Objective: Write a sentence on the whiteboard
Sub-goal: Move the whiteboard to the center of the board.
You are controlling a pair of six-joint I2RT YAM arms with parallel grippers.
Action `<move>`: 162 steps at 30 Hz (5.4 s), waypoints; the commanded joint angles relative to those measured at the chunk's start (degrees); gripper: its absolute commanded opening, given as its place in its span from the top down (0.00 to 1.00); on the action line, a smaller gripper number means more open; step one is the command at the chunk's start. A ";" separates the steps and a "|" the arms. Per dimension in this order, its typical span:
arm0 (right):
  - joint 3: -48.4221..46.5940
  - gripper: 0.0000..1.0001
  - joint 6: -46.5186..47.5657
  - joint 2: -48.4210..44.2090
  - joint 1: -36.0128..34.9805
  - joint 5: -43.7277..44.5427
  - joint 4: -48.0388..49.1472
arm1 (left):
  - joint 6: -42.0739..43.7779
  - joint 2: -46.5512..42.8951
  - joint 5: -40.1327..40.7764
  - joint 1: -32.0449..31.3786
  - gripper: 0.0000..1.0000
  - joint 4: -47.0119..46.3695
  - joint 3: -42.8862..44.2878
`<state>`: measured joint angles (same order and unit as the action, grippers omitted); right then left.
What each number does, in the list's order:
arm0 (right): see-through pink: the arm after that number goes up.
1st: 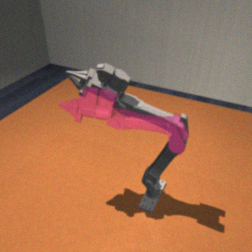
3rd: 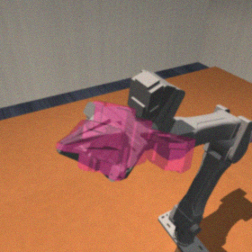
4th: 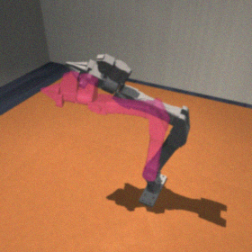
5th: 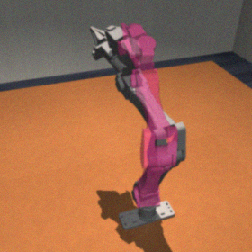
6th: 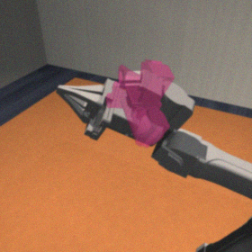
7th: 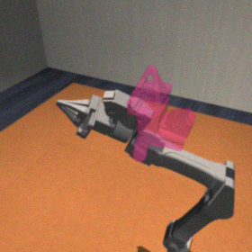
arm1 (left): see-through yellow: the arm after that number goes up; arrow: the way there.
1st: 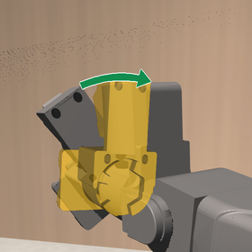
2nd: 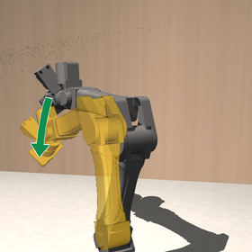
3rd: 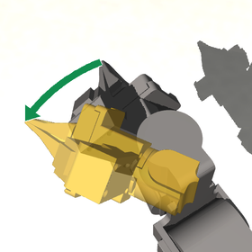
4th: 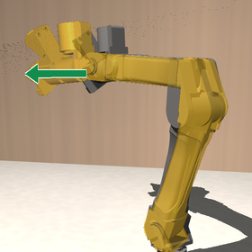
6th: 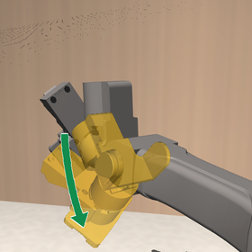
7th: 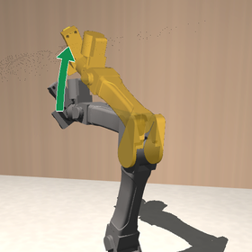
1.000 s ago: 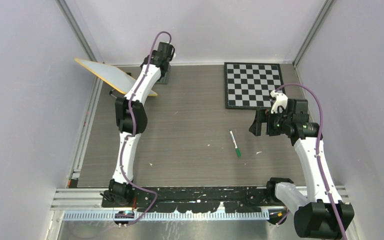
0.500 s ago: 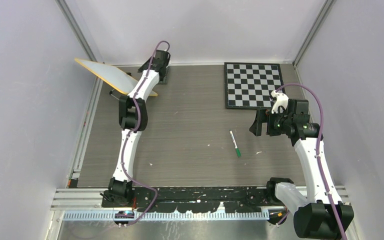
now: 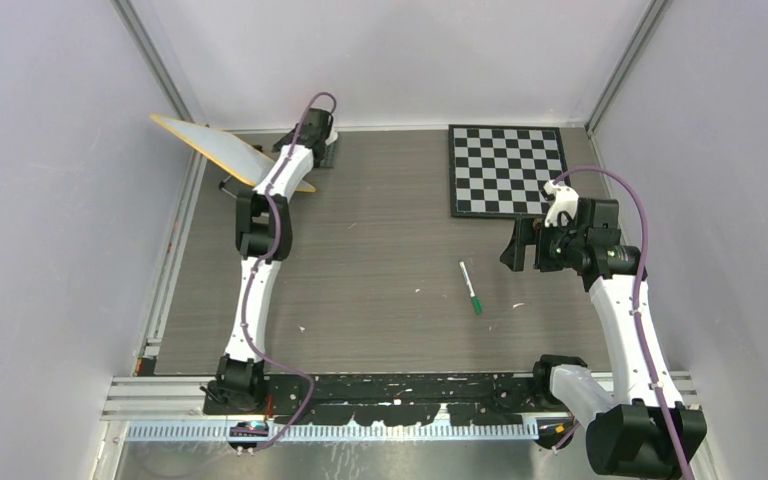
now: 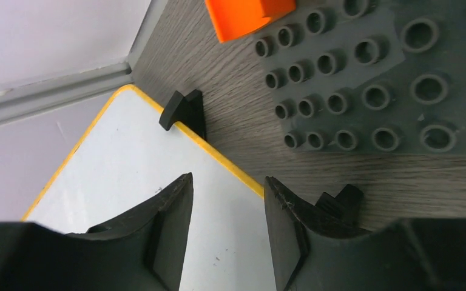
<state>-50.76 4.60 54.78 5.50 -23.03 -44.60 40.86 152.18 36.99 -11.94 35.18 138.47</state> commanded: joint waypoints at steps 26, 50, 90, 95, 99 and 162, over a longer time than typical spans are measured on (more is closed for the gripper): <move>-0.30 0.03 0.06 0.38 0.39 -0.60 2.04 | 0.46 -24.10 -27.95 -1.16 0.67 12.73 -27.22; 0.13 0.03 0.32 -1.20 0.39 -1.18 2.06 | -8.14 -19.09 -40.05 0.13 0.52 33.01 -11.95; 0.27 0.03 0.61 -1.82 0.39 -1.56 2.06 | -1.52 -37.46 -41.09 -8.67 1.00 20.53 -49.71; 0.44 0.03 0.67 -2.56 0.39 -0.96 2.06 | -2.10 -39.09 -39.34 -16.32 1.00 19.81 -53.83; 0.49 0.03 0.54 -2.75 0.39 0.11 2.01 | -2.05 -40.45 -37.44 -23.89 1.00 18.73 -57.24; -6.11 0.16 -1.18 6.03 -2.25 3.58 -5.60 | -11.24 -60.20 -33.31 -48.70 0.00 26.31 -44.21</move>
<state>-54.24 4.38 58.61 6.57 -21.50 -49.91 38.04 93.58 6.72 -64.47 62.72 85.67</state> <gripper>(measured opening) 0.855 0.996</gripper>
